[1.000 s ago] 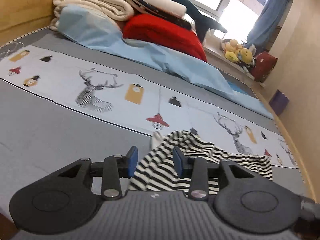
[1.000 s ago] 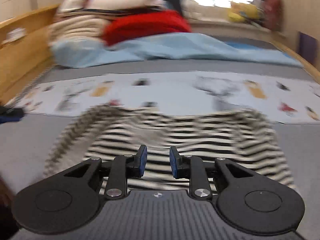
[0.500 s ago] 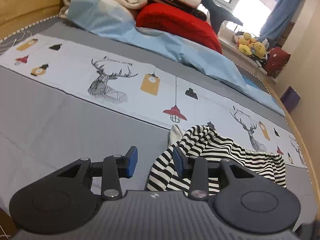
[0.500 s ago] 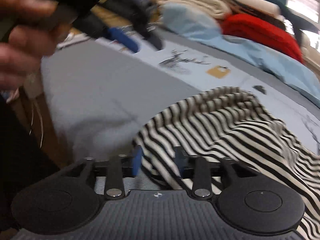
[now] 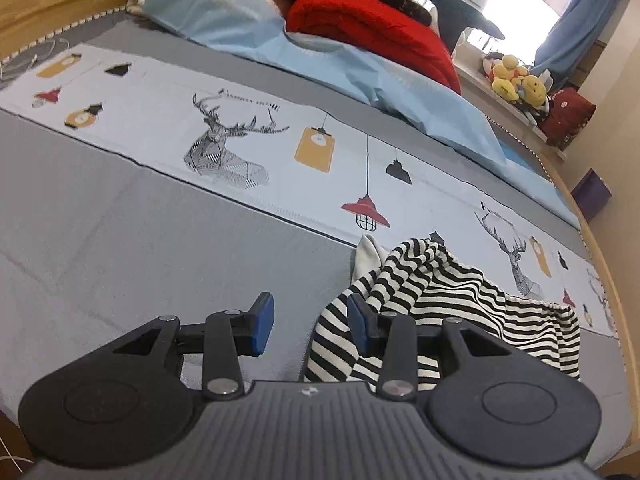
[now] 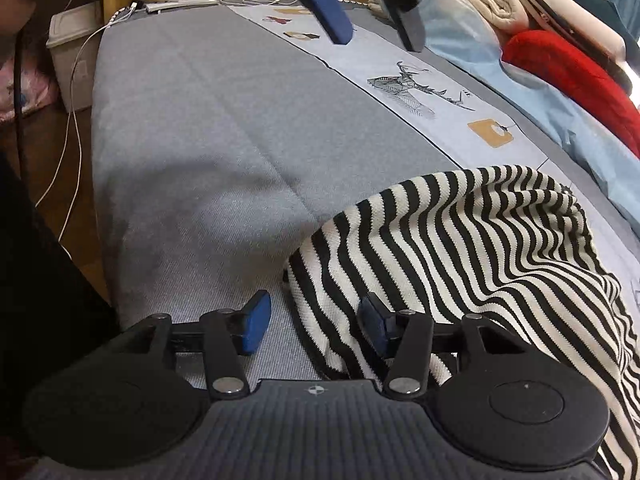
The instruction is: Fold small clothes
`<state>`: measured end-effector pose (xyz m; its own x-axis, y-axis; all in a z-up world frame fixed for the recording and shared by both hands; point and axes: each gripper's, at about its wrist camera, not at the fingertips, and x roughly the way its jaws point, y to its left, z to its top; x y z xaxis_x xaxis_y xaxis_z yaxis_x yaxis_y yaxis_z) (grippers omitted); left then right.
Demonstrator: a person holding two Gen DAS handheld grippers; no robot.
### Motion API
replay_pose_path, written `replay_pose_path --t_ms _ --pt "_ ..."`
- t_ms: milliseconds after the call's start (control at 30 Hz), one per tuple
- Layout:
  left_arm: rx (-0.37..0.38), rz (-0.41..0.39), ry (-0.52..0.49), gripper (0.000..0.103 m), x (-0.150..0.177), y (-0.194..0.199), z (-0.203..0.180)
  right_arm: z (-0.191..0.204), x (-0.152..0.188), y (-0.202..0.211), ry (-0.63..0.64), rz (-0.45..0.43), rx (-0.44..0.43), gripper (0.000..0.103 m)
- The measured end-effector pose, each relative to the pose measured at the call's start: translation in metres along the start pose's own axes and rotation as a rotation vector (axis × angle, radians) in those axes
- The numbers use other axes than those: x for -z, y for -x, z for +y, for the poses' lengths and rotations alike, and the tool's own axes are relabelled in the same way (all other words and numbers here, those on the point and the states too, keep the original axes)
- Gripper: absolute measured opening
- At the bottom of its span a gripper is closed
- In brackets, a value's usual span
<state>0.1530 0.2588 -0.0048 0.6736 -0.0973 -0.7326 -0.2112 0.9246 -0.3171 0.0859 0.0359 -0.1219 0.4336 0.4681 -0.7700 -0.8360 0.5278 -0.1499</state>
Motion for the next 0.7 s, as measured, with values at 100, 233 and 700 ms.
replay_pose_path --t_ms 100,233,700 --pt "0.019 0.027 0.016 0.047 0.000 -0.007 -0.002 -0.003 0.001 0.000 0.016 -0.008 0.034 0.032" --pt "0.074 0.084 0.027 0.062 -0.001 -0.020 -0.006 -0.018 -0.001 0.005 -0.059 -0.013 0.010 0.007" --pt "0.317 0.421 0.374 0.085 0.000 -0.114 -0.010 -0.073 0.013 0.096 -0.350 -0.250 -0.069 0.004"
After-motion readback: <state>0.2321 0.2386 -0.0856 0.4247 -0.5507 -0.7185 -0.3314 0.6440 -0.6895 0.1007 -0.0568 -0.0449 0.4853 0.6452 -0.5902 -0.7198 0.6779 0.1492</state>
